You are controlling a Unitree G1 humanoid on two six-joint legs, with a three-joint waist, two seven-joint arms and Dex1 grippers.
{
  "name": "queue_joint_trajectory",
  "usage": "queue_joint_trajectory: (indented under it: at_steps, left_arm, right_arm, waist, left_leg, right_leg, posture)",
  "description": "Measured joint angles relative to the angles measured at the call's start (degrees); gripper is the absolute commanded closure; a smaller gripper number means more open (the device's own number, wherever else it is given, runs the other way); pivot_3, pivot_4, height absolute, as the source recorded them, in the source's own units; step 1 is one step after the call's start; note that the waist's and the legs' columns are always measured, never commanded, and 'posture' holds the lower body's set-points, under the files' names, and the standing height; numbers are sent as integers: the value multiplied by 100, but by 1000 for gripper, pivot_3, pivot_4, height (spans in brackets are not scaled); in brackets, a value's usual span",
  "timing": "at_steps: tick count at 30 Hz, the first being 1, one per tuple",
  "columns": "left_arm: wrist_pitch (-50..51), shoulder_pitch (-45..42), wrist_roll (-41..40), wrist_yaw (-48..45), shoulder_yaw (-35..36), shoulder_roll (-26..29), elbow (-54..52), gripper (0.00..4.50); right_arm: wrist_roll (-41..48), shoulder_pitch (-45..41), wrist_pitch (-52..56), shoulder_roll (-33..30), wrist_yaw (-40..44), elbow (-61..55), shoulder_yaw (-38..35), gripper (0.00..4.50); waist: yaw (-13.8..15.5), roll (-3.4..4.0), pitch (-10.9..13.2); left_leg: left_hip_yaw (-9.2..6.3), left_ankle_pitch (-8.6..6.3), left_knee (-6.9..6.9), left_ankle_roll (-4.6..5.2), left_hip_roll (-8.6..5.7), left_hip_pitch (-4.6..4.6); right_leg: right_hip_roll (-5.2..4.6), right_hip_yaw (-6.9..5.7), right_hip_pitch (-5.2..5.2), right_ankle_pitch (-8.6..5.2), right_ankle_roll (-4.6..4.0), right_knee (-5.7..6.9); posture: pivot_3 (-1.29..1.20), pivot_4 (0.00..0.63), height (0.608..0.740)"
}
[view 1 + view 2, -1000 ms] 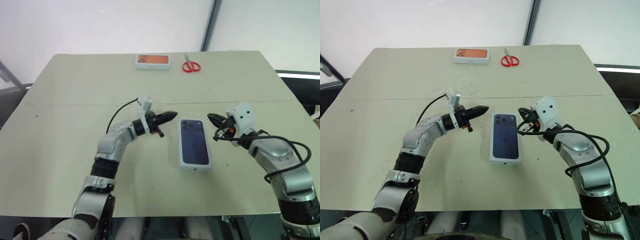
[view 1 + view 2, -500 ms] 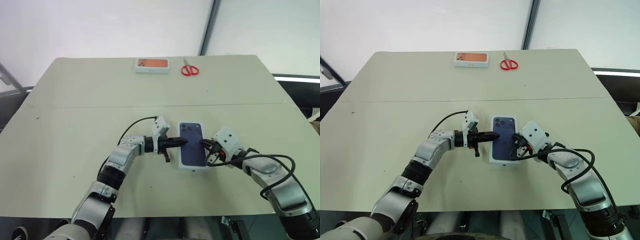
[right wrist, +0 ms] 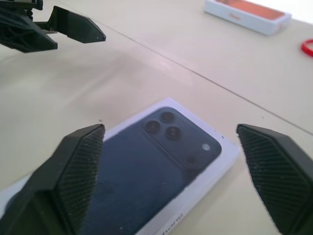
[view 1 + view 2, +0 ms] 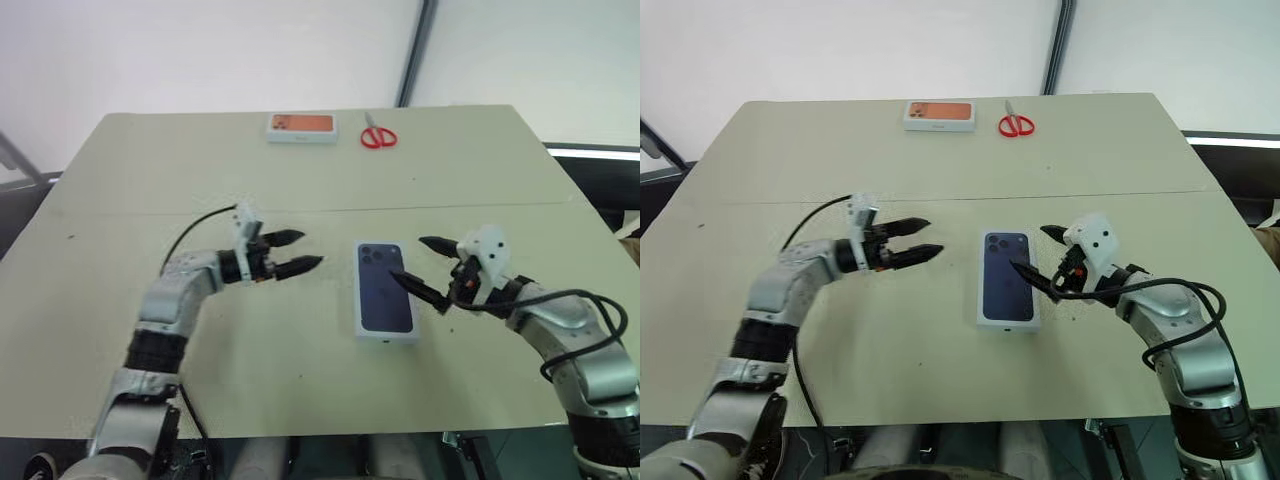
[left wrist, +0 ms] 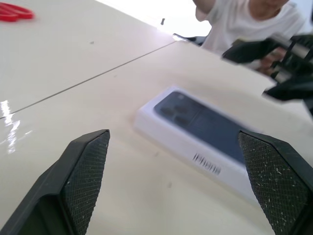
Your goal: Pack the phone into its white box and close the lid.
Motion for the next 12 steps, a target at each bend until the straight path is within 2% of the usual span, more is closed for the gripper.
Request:
queue_joint_trajectory:
  at_steps: [3, 7, 12]
  left_arm:
    - [-110, 602, -2, 27, 247, 384, -189, 0]
    - [-353, 1600, -15, 48, 790, 879, -517, 0]
    - [-487, 2455, -52, 119, 1210, 1080, -931, 0]
  right_arm:
    - [38, 183, -240, -10, 140, 28, -117, 25]
    - [-69, 977, -936, -284, 580, -21, -330, 25]
    - [-61, 1564, -1355, -461, 879, -28, -816, 25]
  waist:
    - [3, 1, 2]
    - [17, 4, 4]
    - [46, 5, 4]
  left_leg:
    - [1, 0, -2, 0, -1, -1]
    - [2, -2, -9, -1, -1, -5]
    - [3, -3, 0, -4, 3, -4]
  right_leg:
    - [-9, 1, -4, 0, -1, -1]
    - [-18, 2, -6, -1, -3, -11]
    - [-24, 10, -4, -13, -26, -15]
  posture:
    - [0, 150, 740]
    - [0, 150, 740]
    - [0, 150, 740]
